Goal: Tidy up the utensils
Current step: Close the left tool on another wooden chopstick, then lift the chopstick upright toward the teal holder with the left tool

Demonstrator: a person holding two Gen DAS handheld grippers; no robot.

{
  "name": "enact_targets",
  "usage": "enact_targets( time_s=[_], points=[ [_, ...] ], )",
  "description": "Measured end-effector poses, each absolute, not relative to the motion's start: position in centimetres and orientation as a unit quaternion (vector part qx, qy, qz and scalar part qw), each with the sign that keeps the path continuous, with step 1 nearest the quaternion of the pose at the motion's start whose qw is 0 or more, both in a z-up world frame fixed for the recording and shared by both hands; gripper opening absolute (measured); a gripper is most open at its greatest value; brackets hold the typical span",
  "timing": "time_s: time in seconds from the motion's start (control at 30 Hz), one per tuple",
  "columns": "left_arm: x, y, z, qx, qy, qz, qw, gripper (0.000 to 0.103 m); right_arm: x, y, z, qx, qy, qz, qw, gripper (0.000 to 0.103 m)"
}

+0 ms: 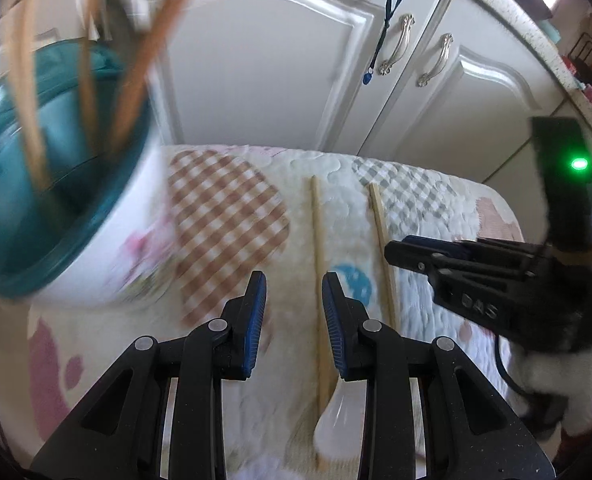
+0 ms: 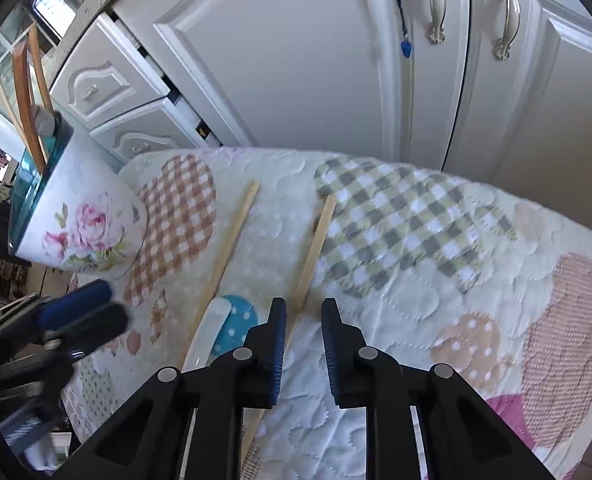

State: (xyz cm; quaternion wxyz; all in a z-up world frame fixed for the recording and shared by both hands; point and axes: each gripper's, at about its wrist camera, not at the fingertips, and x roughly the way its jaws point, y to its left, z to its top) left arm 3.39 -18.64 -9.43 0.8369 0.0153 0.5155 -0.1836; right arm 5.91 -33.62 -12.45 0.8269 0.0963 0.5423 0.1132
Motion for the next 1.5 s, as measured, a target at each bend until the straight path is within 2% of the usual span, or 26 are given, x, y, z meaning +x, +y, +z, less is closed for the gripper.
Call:
enact_targets(
  time_s=[0.33,0.43,0.6,0.63,0.7,0.77,1.0,1.3,1.5],
  points=[
    [7.6,-21.0,-11.7,0.02,0.531,-0.154,0.833,0.028,9.5,-33.9,-12.8,0.086,0.545,0.119,0.826,0.018],
    [8.6,-21.6,-12.2,0.02,0.537,-0.156,0.829,0.028,8.9,-34.4,-12.6,0.053,0.559,0.128,0.817,0.014],
    [10.2,-23.8,-12.8,0.051,0.536,-0.148,0.829,0.028,7.6,-36.0,-13.0,0.054,0.58,0.136,0.802,0.014],
    [10.4,-23.9,-12.7,0.054,0.535,-0.148,0.83,0.026,7.6,-36.2,-13.1,0.065,0.581,0.138,0.8,0.014],
    [10.5,-24.1,-12.6,0.055,0.538,-0.156,0.827,0.005,7.8,-36.6,-13.3,0.085,0.577,0.132,0.802,0.014],
    [10.3,-23.9,-12.4,0.054,0.543,-0.169,0.821,0.004,8.3,-36.7,-13.4,0.102,0.566,0.127,0.808,0.014],
    [7.3,-19.7,-8.2,0.021,0.524,-0.205,0.827,0.004,8.1,-35.7,-12.6,0.086,0.556,0.141,0.814,0.013],
    [3.2,-13.4,-2.2,-0.026,0.474,-0.226,0.85,0.004,4.2,-36.3,-6.4,0.112,0.496,0.178,0.843,0.01],
    [0.5,-9.7,2.3,-0.042,0.436,-0.234,0.868,0.004,0.9,-35.4,-1.4,0.082,0.455,0.204,0.863,0.007]
  ],
)
